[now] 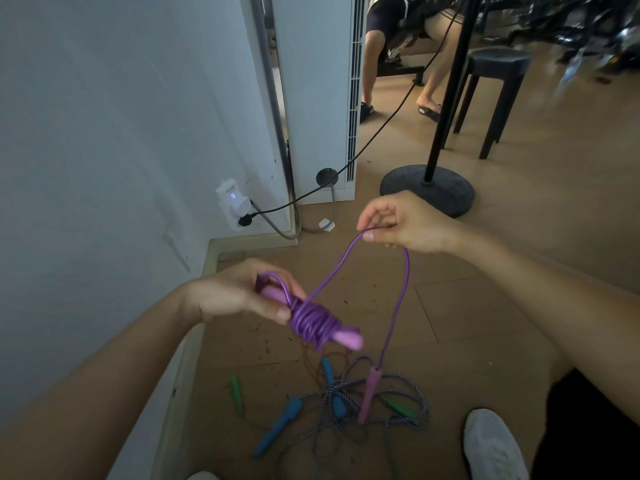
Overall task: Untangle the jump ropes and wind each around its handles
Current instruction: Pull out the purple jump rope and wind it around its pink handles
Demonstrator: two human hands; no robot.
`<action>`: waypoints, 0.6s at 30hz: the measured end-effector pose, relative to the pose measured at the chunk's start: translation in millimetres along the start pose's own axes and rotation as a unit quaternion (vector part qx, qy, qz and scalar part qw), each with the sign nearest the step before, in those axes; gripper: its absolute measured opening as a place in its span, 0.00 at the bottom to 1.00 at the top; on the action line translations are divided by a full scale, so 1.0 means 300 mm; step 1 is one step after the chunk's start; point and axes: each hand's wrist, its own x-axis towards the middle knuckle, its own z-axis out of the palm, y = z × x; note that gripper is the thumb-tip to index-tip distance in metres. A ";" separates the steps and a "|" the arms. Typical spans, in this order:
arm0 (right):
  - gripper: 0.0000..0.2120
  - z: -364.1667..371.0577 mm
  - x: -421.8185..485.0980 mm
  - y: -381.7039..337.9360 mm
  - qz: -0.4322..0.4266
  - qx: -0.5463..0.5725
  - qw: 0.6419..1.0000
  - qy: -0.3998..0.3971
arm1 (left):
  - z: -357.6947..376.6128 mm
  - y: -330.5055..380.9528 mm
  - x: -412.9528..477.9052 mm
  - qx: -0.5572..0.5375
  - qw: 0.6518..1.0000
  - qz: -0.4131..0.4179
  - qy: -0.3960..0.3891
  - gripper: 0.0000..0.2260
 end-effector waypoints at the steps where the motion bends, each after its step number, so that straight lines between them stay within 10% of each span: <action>1: 0.04 -0.002 0.003 0.019 0.014 -0.002 1.000 0.003 | -0.006 -0.003 -0.006 -0.078 0.997 0.015 0.011 0.14; 6: 0.04 0.011 0.011 0.083 0.063 0.018 0.998 0.014 | -0.015 -0.023 -0.007 -0.361 0.914 0.078 0.169 0.27; 10: 0.03 0.083 -0.001 0.098 0.099 0.014 0.994 -0.034 | -0.001 -0.026 0.046 -0.494 0.808 0.102 0.304 0.16; 18: 0.08 0.181 -0.053 -0.005 0.029 0.028 0.975 -0.221 | 0.002 -0.087 0.082 -0.285 0.785 0.083 0.543 0.09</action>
